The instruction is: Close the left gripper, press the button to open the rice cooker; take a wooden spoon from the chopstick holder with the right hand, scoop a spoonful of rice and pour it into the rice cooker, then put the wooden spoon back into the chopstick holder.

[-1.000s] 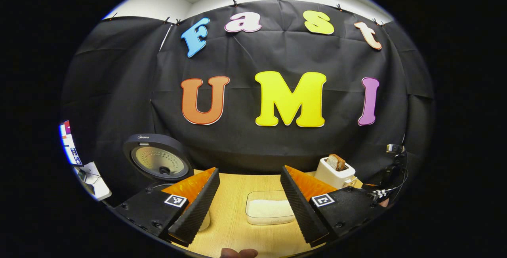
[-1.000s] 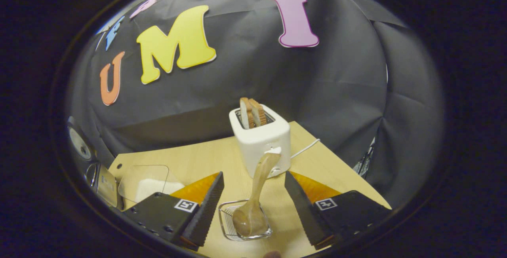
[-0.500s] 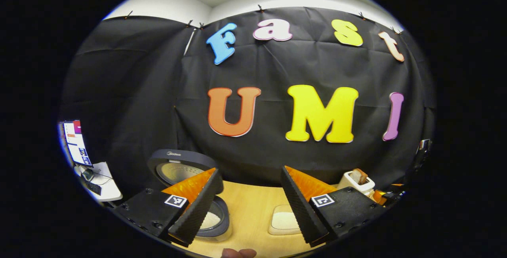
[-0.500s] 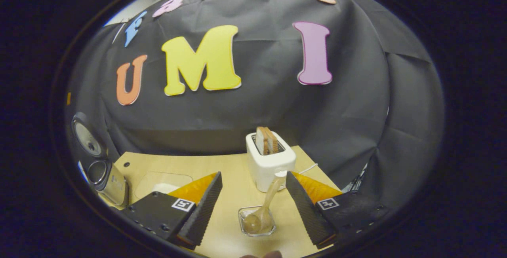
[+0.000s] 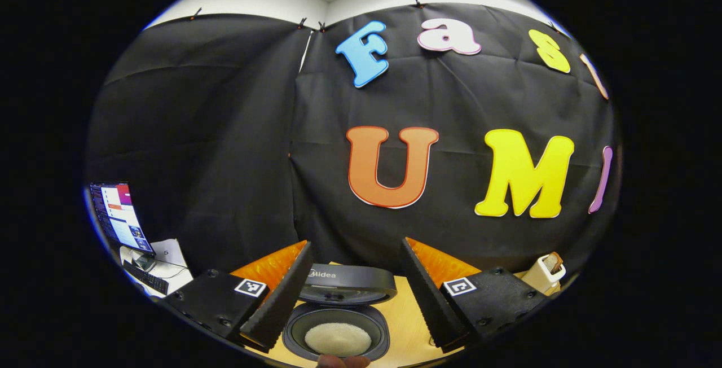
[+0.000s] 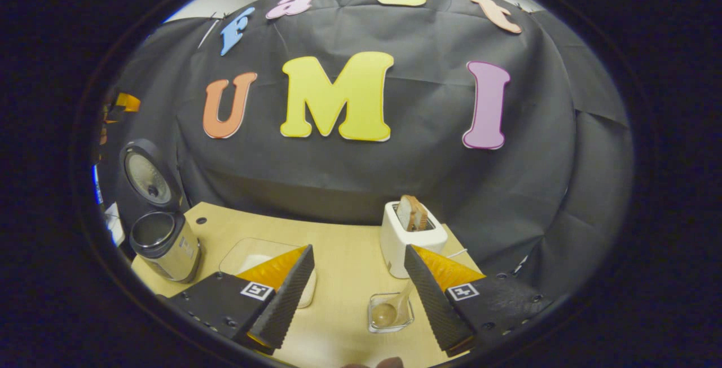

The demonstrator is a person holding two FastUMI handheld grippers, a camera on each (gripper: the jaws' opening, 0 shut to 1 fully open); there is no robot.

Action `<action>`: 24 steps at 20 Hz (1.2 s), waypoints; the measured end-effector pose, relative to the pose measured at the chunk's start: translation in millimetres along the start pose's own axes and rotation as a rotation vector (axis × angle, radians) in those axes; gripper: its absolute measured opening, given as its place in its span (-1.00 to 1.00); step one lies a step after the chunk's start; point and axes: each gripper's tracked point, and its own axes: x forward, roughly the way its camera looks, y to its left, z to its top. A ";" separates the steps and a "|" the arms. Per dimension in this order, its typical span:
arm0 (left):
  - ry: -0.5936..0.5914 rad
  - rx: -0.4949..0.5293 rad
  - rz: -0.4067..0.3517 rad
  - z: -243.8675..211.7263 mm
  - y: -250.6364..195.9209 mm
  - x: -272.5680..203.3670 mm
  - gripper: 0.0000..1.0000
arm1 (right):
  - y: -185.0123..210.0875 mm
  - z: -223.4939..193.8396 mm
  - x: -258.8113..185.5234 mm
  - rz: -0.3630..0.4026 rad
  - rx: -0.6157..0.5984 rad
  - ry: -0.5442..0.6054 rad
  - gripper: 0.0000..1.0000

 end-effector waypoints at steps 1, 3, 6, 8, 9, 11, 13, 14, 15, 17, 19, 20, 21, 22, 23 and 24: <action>0.050 -0.006 0.001 -8.1 5.1 11.1 0.95 | 0.6 -0.5 -2.6 -0.004 0.000 0.004 0.92; 0.117 0.002 0.005 -19.1 16.5 30.6 0.96 | -3.7 -2.8 -6.8 -0.022 0.002 0.008 0.96; 0.192 0.034 0.015 -32.1 31.2 53.4 0.96 | -10.1 -5.6 -14.8 -0.046 0.009 0.012 0.92; 0.232 0.023 0.007 -41.3 34.9 62.4 0.96 | -14.6 -6.8 -18.7 -0.060 0.012 0.011 0.92; 0.248 0.022 0.007 -45.8 36.0 62.6 0.96 | -17.1 -7.3 -20.7 -0.070 0.013 0.011 0.92; 0.264 0.025 0.001 -49.8 35.2 64.2 0.96 | -19.0 -8.7 -23.1 -0.080 0.019 0.011 0.92; 0.267 0.025 -0.004 -51.1 35.5 62.9 0.97 | -15.7 -7.4 -23.7 -0.076 0.018 0.005 0.92; 0.271 0.017 -0.007 -53.3 35.7 59.4 0.97 | -12.6 -7.4 -23.7 -0.070 0.018 0.005 0.92; 0.274 0.013 -0.011 -56.1 35.7 55.0 0.97 | -8.2 -6.1 -23.3 -0.061 0.017 0.003 0.92; 0.270 0.010 -0.020 -62.3 33.9 43.8 0.98 | 0.1 -3.0 -23.8 -0.039 0.004 -0.006 0.92; 0.255 0.000 -0.032 -69.7 33.4 29.5 0.97 | 9.4 3.9 -24.8 -0.007 0.006 -0.025 0.92; 0.254 -0.006 -0.035 -76.4 33.7 20.4 0.97 | 13.6 6.4 -25.5 0.006 0.004 -0.030 0.96; 0.256 -0.009 -0.036 -83.8 33.2 11.4 0.97 | 16.9 7.5 -24.0 0.017 -0.002 -0.032 0.96; 0.264 -0.013 -0.032 -94.0 33.0 3.4 0.98 | 20.2 8.8 -23.7 0.027 -0.008 -0.035 0.96; 0.271 -0.018 -0.029 -105.1 32.5 -7.7 0.98 | 24.1 9.7 -23.2 0.037 -0.014 -0.036 0.96; 0.279 -0.026 -0.023 -118.1 31.8 -18.1 0.98 | 28.6 11.1 -22.4 0.048 -0.016 -0.037 0.96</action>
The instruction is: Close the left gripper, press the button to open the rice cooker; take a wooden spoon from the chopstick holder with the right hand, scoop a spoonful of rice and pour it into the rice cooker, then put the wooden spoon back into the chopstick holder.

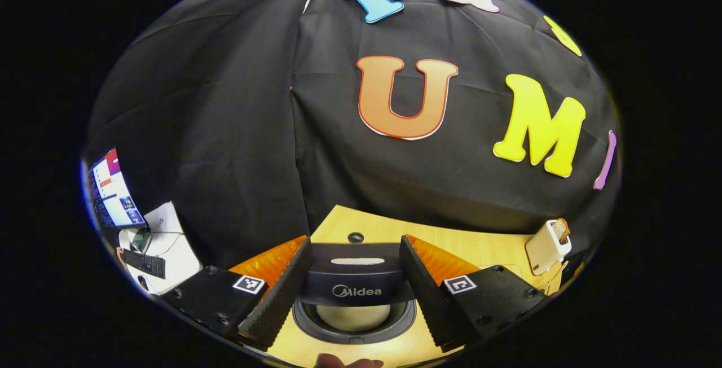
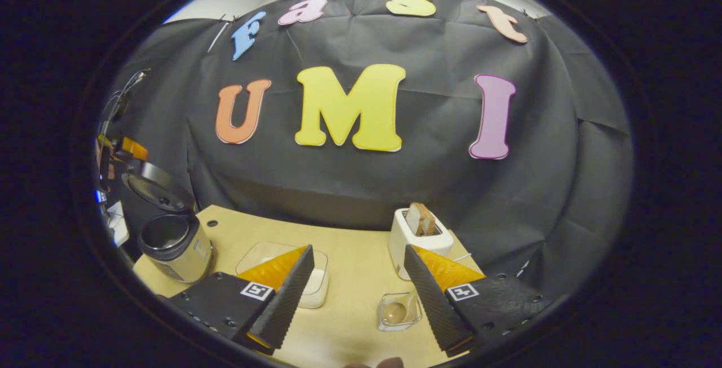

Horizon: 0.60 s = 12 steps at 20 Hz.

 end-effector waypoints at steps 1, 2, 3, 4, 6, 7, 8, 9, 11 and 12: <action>0.008 -0.005 0.002 -16.3 -0.3 -5.8 0.97 | 3.8 1.1 -0.4 0.012 -0.002 -0.004 0.96; 0.015 -0.009 0.004 -32.3 -0.9 -10.5 0.98 | 8.4 2.0 0.2 0.024 -0.005 -0.007 0.92; 0.019 -0.010 0.004 -46.2 -1.4 -14.4 0.98 | 13.9 1.6 1.8 0.038 -0.012 -0.005 0.92; 0.021 -0.015 0.005 -58.4 -2.2 -15.8 0.98 | 19.6 0.6 2.9 0.056 -0.022 -0.002 0.96; 0.022 -0.020 0.012 -77.8 -1.9 -17.6 0.98 | 29.6 -1.7 3.5 0.083 -0.043 0.008 0.93; 0.022 -0.014 0.020 -86.8 -1.5 -17.6 0.98 | 33.7 -2.8 3.5 0.094 -0.053 0.013 0.92; 0.026 -0.001 0.027 -96.1 -1.6 -16.4 0.98 | 38.4 -3.2 3.1 0.105 -0.062 0.015 0.96; 0.029 0.015 0.034 -103.7 -1.7 -15.1 0.98 | 41.3 -4.3 2.3 0.114 -0.070 0.018 0.96; 0.041 0.029 0.039 -118.9 -1.5 -14.9 0.98 | 46.5 -4.2 0.4 0.126 -0.080 0.023 0.96; 0.046 0.024 0.040 -125.1 -1.2 -13.4 0.98 | 48.6 -3.9 -0.2 0.131 -0.082 0.023 0.96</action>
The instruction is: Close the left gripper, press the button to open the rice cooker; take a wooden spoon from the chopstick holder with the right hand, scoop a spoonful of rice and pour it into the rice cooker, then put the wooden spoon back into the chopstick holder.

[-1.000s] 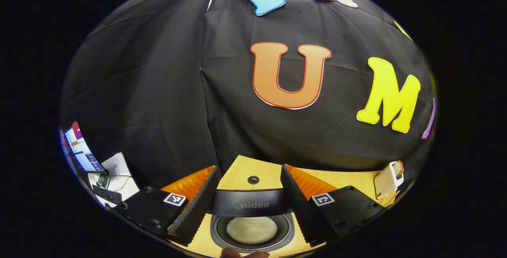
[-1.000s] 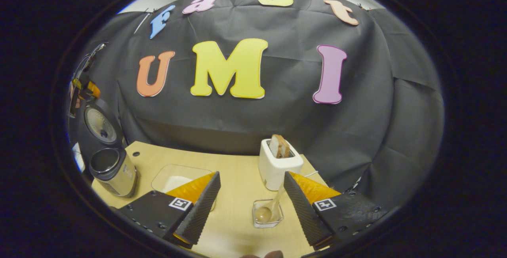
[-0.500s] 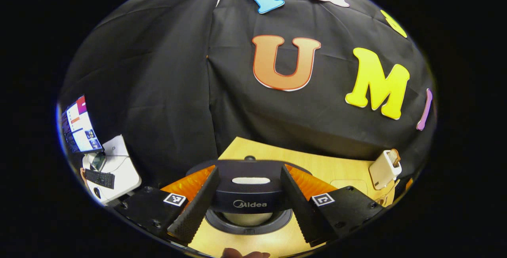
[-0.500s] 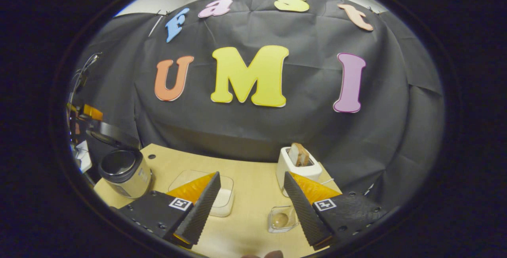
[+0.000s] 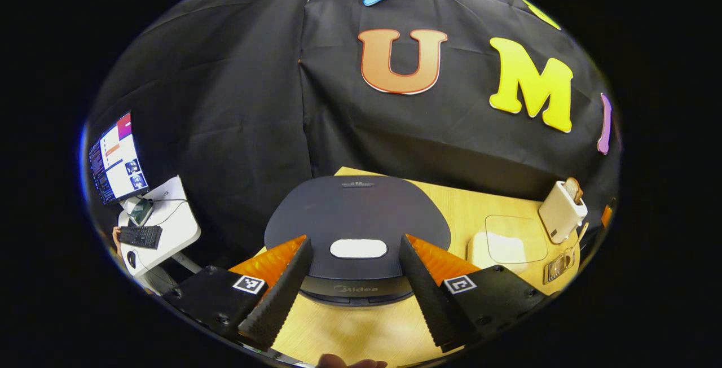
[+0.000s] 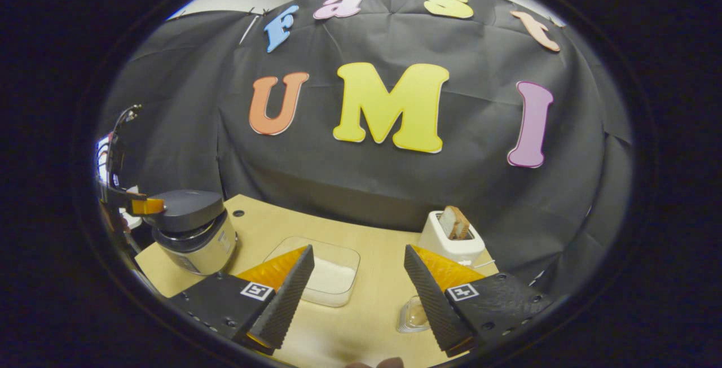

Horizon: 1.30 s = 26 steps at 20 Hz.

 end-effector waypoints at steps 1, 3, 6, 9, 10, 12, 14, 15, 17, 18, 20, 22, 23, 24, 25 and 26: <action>0.008 -0.005 0.001 -6.8 -0.2 2.2 0.98 | 2.3 1.0 -1.3 0.005 -0.002 0.001 0.96; 0.018 0.006 0.001 -16.9 -0.7 4.4 0.98 | 5.7 3.4 -3.6 0.013 -0.005 -0.006 0.92; 0.021 0.009 0.005 -27.9 -0.2 7.3 0.98 | 9.6 3.5 -5.9 0.018 -0.011 -0.007 0.94; 0.025 0.004 0.023 -31.0 -0.5 9.1 0.99 | 13.0 0.9 -8.0 0.020 -0.013 0.005 0.92; 0.013 0.004 0.027 -29.3 0.6 8.5 0.97 | 14.7 0.8 -8.3 0.023 -0.012 0.007 0.92; 0.002 -0.012 0.031 -30.8 -0.4 9.6 0.97 | 19.0 -1.5 -8.2 0.031 -0.014 0.014 0.92; 0.013 -0.006 0.035 -38.8 -1.6 9.9 0.98 | 25.2 -3.1 -7.6 0.043 -0.015 0.020 0.96; -0.021 0.005 0.036 -36.0 -1.7 11.9 0.97 | 28.7 -5.1 -7.2 0.051 -0.017 0.026 0.92; -0.063 0.003 0.034 -37.7 -1.6 12.7 0.97 | 36.9 -6.8 -6.5 0.075 -0.024 0.030 0.92; -0.072 -0.001 0.034 -37.9 -1.3 11.5 0.96 | 38.7 -5.6 -5.9 0.078 -0.032 0.029 0.92; -0.075 -0.001 0.036 -37.3 -1.0 11.2 0.97 | 42.1 -2.5 -3.7 0.085 -0.040 0.023 0.96; -0.081 -0.007 0.037 -35.4 -1.6 10.9 0.96 | 43.4 1.8 -4.3 0.089 -0.044 0.011 0.92; -0.076 0.002 0.041 -34.2 -1.9 11.5 0.97 | 43.5 3.1 -5.3 0.089 -0.043 0.007 0.92; -0.069 0.016 0.047 -34.2 -0.7 10.0 0.96 | 43.7 3.6 -5.8 0.088 -0.041 0.004 0.92; -0.061 0.013 0.058 -34.7 0.2 8.3 0.96 | 41.9 5.5 -6.9 0.086 -0.038 -0.001 0.92; -0.049 -0.002 0.070 -37.4 0.5 5.1 0.95 | 39.2 7.2 -7.7 0.082 -0.036 -0.005 0.92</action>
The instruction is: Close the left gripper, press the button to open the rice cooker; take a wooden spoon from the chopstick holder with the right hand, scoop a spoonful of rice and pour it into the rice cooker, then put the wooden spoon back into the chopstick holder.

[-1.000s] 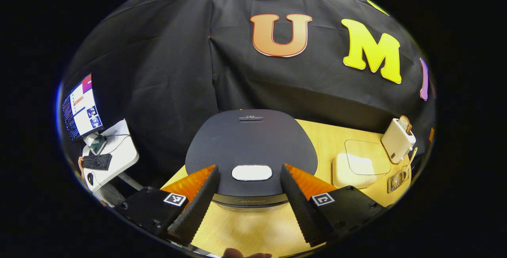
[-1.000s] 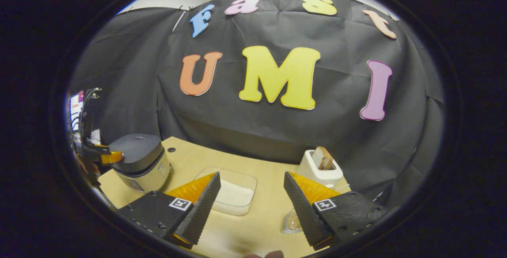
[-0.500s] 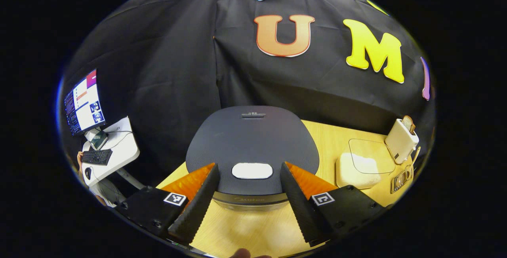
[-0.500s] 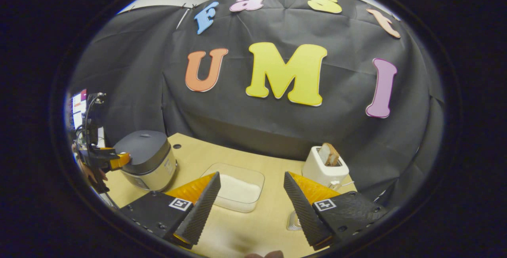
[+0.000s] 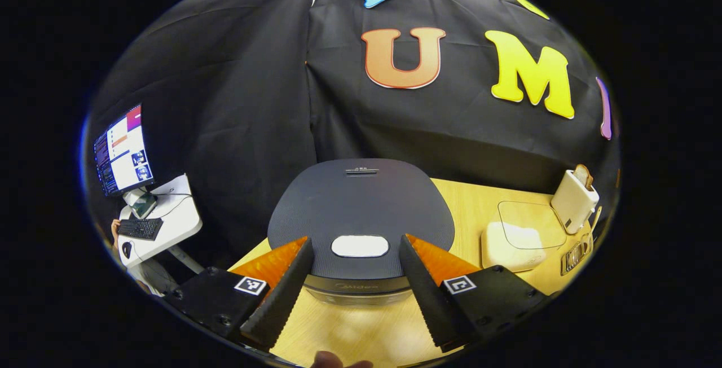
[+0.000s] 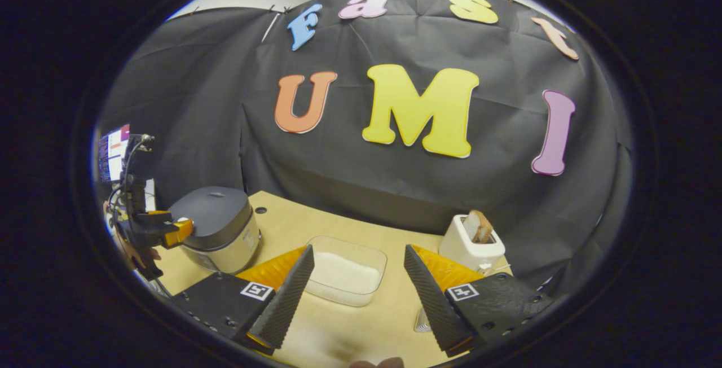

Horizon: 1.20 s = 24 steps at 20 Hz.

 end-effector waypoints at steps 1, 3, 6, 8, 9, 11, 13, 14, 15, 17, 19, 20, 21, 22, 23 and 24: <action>-0.003 -0.020 0.004 2.4 -0.7 -4.3 0.96 | -3.1 3.0 -1.9 -0.006 0.002 -0.009 0.92; -0.062 -0.034 -0.015 26.3 -7.1 -14.8 0.96 | -13.5 9.2 -5.7 -0.028 0.008 -0.032 0.92; -0.199 0.005 -0.046 81.8 -16.2 -33.5 0.96 | -30.9 15.3 -8.5 -0.067 0.010 -0.053 0.87; -0.263 0.001 -0.090 116.7 -37.0 -43.4 0.95 | -46.8 24.0 -9.5 -0.102 0.006 -0.073 0.94; -0.283 -0.004 -0.118 132.0 -51.9 -49.5 0.96 | -53.4 30.3 -11.0 -0.115 0.009 -0.087 0.91; -0.336 -0.007 -0.177 164.9 -81.0 -63.5 0.96 | -66.6 47.0 -15.4 -0.143 0.004 -0.127 0.87; -0.375 0.008 -0.237 185.6 -111.8 -84.3 0.96 | -75.9 61.6 -22.6 -0.164 0.008 -0.161 0.91; -0.393 0.022 -0.266 191.3 -126.7 -95.1 0.95 | -76.9 67.2 -26.7 -0.163 0.023 -0.174 0.91; -0.408 0.032 -0.296 196.8 -141.4 -104.1 0.96 | -77.5 72.8 -30.9 -0.164 0.045 -0.189 0.91; -0.434 0.042 -0.342 207.5 -163.6 -127.7 0.95 | -81.4 77.0 -37.6 -0.174 0.079 -0.204 0.91; -0.434 0.042 -0.380 205.9 -183.0 -139.0 0.80 | -82.8 80.1 -44.9 -0.190 0.121 -0.212 0.91; -0.433 0.044 -0.390 203.4 -190.5 -143.6 0.80 | -83.2 81.1 -47.5 -0.196 0.147 -0.218 0.91; -0.434 0.047 -0.398 201.8 -195.3 -148.2 0.80 | -81.4 82.5 -50.5 -0.195 0.168 -0.226 0.91; -0.433 0.049 -0.410 200.9 -200.7 -151.9 0.95 | -81.2 83.7 -51.6 -0.195 0.175 -0.239 0.91; -0.437 0.055 -0.417 200.8 -204.0 -154.6 0.96 | -82.6 85.5 -52.8 -0.200 0.173 -0.246 0.91; -0.439 0.059 -0.417 200.7 -205.4 -155.9 0.96 | -84.1 85.3 -53.6 -0.205 0.170 -0.252 0.94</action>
